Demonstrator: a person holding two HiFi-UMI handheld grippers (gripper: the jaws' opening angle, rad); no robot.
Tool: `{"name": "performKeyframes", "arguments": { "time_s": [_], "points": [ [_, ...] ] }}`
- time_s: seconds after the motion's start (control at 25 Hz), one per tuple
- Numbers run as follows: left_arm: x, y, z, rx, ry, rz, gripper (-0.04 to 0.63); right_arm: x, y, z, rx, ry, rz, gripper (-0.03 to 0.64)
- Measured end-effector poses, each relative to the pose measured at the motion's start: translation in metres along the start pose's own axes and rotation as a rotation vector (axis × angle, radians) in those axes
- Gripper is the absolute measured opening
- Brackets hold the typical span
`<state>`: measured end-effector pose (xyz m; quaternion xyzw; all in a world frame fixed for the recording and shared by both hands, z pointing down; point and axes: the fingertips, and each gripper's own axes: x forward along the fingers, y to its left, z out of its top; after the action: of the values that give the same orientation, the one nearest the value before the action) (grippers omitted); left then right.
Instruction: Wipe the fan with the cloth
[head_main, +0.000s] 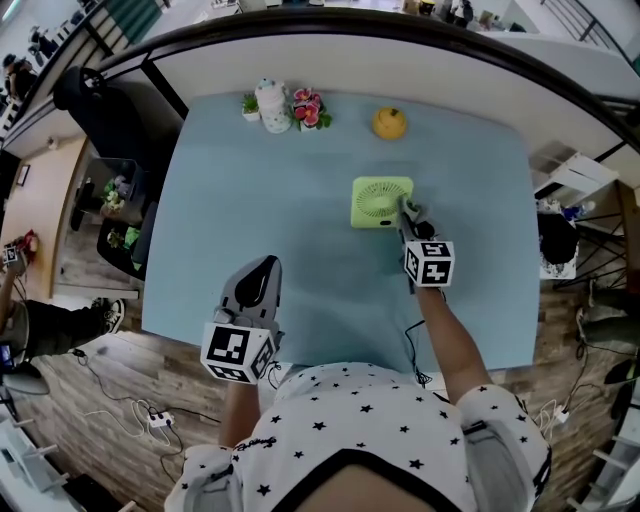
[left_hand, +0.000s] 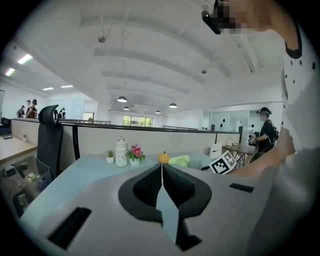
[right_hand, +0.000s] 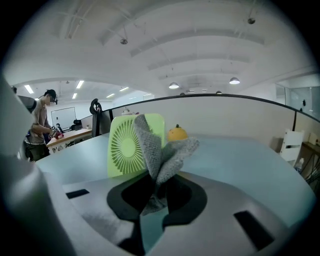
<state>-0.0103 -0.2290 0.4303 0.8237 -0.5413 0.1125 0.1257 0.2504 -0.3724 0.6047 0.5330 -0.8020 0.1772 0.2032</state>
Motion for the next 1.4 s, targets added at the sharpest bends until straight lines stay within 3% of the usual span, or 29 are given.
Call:
{"name": "performKeyframes", "arguments": {
  "time_s": [0.16,0.32,0.52,0.68,1.0,1.4],
  "points": [
    [0.000,-0.001,-0.001,0.001,0.001,-0.002,0.032,-0.002,0.002,0.001,0.003,-0.004,0.000,0.049],
    [0.001,-0.001,0.000,0.001,-0.004,-0.003,0.032,-0.005,0.037,0.011,0.001,-0.043,0.084,0.049],
    [-0.003,0.000,-0.001,0.001,-0.006,0.010,0.032,0.010,0.103,0.001,-0.134,-0.005,0.243,0.049],
    [-0.014,0.008,-0.004,-0.011,-0.003,0.044,0.032,0.022,0.125,-0.010,-0.189,0.036,0.281,0.049],
    [-0.029,0.021,-0.012,-0.027,0.007,0.094,0.032,0.034,0.118,-0.025,-0.202,0.085,0.255,0.051],
    [-0.024,0.010,-0.007,-0.010,0.002,0.057,0.032,0.020,0.058,-0.030,-0.123,0.092,0.125,0.051]
  ]
}}
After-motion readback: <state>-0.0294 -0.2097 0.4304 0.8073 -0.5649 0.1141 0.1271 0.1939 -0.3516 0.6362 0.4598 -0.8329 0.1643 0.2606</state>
